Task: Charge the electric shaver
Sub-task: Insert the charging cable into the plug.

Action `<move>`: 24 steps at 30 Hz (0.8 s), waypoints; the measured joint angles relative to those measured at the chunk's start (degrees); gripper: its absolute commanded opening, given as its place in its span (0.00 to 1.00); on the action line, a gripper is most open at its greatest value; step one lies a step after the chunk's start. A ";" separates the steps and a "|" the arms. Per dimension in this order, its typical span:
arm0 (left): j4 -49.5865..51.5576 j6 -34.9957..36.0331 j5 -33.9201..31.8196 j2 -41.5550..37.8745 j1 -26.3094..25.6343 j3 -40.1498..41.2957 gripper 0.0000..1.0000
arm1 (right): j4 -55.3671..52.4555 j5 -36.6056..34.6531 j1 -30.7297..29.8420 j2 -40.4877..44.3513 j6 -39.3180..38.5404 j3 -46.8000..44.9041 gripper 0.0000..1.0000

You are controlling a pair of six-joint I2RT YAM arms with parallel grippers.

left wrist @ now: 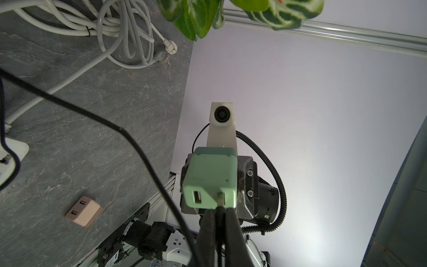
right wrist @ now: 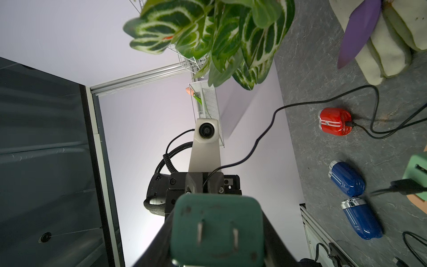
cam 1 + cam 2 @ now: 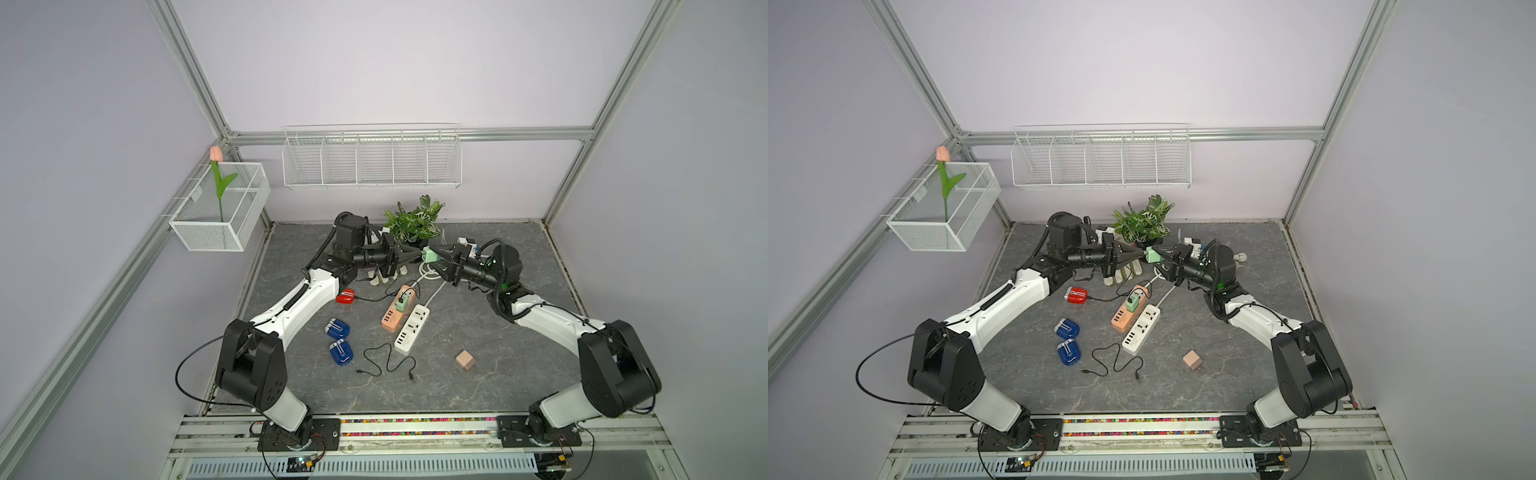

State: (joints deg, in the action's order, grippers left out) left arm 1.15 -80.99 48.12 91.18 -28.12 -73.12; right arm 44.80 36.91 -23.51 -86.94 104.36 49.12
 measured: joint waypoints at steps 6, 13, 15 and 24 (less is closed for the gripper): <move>-4.55 -1.07 0.15 0.00 0.00 0.81 0.00 | 2.95 -0.61 0.17 -0.11 0.55 0.00 0.07; -9.97 -2.75 -0.26 0.00 0.00 2.91 0.00 | 7.23 -1.53 0.00 -1.95 2.38 -0.02 0.07; -10.05 -2.84 -0.33 0.00 0.00 3.04 0.00 | 7.63 -1.70 -0.11 -2.29 2.67 0.02 0.07; -6.51 -1.33 -0.22 0.31 0.00 1.77 0.00 | 6.62 -1.29 -0.63 -2.36 2.71 0.35 0.07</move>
State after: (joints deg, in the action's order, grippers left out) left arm -5.37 -82.32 47.90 91.48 -28.12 -71.35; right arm 51.42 35.62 -24.14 -89.30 107.07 49.47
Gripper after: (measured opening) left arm 0.071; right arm 0.438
